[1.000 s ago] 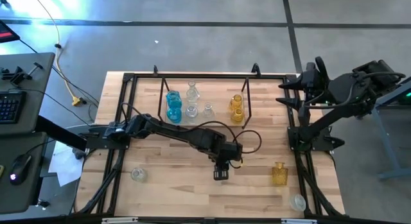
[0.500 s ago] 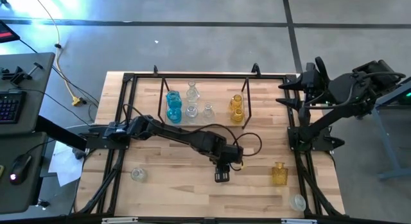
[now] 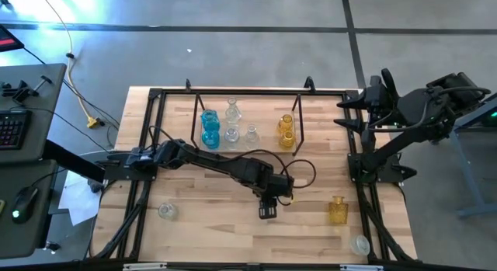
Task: Sort vases onto shelf
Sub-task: Put the blue vase on the shelf aligned with the other blue vases
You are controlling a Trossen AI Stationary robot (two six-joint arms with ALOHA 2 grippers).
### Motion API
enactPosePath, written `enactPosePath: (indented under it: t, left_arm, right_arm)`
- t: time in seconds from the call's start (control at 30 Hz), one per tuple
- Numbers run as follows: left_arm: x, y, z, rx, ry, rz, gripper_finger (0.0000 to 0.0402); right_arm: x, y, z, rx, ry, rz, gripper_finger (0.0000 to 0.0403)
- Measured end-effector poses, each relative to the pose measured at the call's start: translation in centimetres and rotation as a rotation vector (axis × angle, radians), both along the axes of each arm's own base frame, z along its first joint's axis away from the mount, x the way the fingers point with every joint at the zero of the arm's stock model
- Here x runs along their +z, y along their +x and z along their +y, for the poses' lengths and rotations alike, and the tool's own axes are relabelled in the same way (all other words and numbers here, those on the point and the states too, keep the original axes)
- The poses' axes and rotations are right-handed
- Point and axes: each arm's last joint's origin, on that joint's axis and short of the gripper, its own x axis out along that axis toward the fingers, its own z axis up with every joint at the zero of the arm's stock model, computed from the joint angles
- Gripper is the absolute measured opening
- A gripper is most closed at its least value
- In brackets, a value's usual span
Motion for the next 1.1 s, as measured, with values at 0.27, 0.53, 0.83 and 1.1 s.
enactPosePath:
  t: [0.27, 0.53, 0.83, 1.1]
  left_arm:
    - [0.1, 0.1, 0.0, 0.006, 0.014, -0.015, 0.0179]
    - [2.1, -0.3, -0.2, 0.022, 0.011, -0.086, 0.0179]
    - [0.9, -0.5, 0.0, 0.009, 0.022, -0.029, 0.0179]
    - [0.7, -0.3, 1.2, 0.016, 0.035, -0.012, 0.0179]
  right_arm:
    - [0.0, 0.0, 0.0, 0.0, -0.001, 0.0, 0.02]
    - [0.0, 0.0, 0.0, 0.001, -0.001, 0.0, 0.02]
    - [0.0, 0.0, 0.0, -0.001, 0.004, -0.001, 0.02]
    - [0.0, 0.0, 0.0, 0.001, 0.008, -0.001, 0.02]
